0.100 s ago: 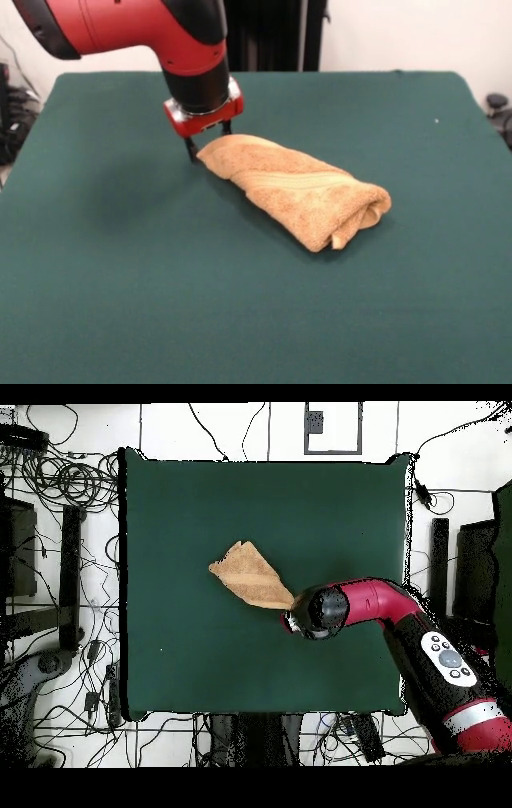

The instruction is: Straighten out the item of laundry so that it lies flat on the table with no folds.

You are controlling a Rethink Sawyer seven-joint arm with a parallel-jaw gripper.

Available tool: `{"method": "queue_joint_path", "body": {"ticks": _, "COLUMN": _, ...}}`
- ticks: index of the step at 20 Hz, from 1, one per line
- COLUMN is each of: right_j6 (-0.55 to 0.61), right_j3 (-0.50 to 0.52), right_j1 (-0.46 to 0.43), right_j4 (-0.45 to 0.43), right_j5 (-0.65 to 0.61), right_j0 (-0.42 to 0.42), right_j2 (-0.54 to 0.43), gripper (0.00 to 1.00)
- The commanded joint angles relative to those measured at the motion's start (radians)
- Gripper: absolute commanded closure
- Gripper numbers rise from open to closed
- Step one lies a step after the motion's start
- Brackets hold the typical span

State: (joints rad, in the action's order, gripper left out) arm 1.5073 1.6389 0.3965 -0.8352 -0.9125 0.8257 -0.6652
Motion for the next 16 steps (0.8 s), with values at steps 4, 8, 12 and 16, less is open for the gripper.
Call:
{"method": "queue_joint_path", "body": {"ticks": 4, "right_j6": -0.271, "right_j3": 0.039, "right_j1": 0.026, "right_j4": -0.056, "right_j5": 0.167, "right_j0": 0.011, "right_j2": -0.127, "gripper": 0.0}}
{"method": "queue_joint_path", "body": {"ticks": 8, "right_j6": -0.248, "right_j3": 0.055, "right_j1": 0.044, "right_j4": -0.079, "right_j5": 0.2, "right_j0": 0.016, "right_j2": -0.133, "gripper": 0.0}}
{"method": "queue_joint_path", "body": {"ticks": 12, "right_j6": -0.264, "right_j3": 0.051, "right_j1": 0.031, "right_j4": -0.062, "right_j5": 0.188, "right_j0": 0.024, "right_j2": -0.14, "gripper": 0.0}}
{"method": "queue_joint_path", "body": {"ticks": 16, "right_j6": -0.285, "right_j3": 0.046, "right_j1": 0.006, "right_j4": -0.044, "right_j5": 0.175, "right_j0": 0.03, "right_j2": -0.143, "gripper": 0.0}}
